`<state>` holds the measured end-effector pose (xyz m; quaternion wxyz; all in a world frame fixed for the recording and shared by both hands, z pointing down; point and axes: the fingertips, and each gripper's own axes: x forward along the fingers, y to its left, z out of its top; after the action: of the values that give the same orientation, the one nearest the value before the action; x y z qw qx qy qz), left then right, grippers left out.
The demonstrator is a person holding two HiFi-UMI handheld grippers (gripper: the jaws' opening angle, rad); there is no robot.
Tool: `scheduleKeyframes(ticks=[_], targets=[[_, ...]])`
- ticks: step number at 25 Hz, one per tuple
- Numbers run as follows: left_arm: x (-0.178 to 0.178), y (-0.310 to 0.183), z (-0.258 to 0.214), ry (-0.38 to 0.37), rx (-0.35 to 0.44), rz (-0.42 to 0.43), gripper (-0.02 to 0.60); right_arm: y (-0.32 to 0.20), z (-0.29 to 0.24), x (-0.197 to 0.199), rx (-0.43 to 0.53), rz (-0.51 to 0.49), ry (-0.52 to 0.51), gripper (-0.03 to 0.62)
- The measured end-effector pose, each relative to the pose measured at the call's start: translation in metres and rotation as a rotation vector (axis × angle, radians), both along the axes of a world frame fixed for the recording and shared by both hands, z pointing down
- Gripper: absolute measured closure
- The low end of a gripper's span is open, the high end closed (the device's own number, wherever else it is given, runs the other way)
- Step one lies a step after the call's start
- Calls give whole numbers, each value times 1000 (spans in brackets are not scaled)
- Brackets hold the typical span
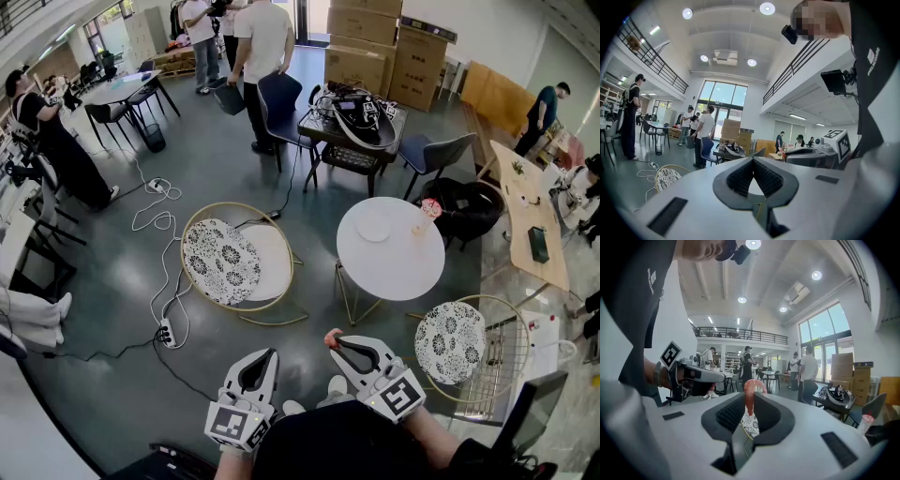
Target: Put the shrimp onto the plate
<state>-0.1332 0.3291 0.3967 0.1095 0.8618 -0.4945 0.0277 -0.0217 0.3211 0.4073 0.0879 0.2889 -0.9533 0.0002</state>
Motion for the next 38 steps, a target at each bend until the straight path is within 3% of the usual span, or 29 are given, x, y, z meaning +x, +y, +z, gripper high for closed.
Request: scheduleKeyframes(ticks=[25, 38], targets=[[107, -62, 19, -57, -37, -19, 577, -73, 12, 111, -22, 28, -92, 531], [116, -110, 29, -45, -58, 23, 577, -110, 18, 123, -39, 82, -105, 531]])
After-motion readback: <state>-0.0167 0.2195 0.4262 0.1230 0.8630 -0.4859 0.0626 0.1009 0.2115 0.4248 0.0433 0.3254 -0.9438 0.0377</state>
